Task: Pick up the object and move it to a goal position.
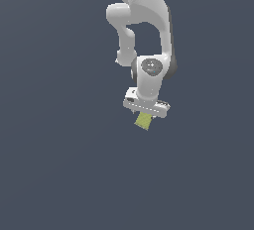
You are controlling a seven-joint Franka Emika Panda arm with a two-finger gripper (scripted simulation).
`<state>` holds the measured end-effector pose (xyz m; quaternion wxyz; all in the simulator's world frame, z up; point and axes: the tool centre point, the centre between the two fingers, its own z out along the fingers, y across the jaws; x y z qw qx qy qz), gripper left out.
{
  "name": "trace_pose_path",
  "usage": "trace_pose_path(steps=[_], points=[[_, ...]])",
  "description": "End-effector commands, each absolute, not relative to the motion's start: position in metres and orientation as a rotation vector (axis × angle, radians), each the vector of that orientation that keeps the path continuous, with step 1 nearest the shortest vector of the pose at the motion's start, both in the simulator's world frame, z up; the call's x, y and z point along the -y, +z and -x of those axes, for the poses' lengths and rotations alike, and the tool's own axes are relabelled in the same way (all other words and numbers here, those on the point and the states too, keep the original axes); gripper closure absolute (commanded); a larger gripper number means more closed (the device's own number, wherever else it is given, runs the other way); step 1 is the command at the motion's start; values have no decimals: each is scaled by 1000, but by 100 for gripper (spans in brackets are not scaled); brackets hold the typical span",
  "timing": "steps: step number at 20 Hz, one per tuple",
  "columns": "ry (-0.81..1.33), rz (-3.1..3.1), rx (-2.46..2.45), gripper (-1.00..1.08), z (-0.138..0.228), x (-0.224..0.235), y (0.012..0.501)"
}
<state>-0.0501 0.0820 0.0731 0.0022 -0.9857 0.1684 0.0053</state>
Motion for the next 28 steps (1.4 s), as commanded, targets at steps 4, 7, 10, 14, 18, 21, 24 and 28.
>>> trace_pose_path(steps=[4,7,10,14,18,21,24,28], points=[[5,3079,-618,-92,58,-90,64],[2,3075,-644,-92,60,-93,61],[0,3072,-656,-92,61,-94,60],[1,3073,-651,-92,61,-94,59],[1,3073,-652,-92,62,-94,48],[1,3073,-654,-92,62,-94,34],[0,3072,-656,-92,63,-93,20],[0,3072,-657,-92,62,-94,11]])
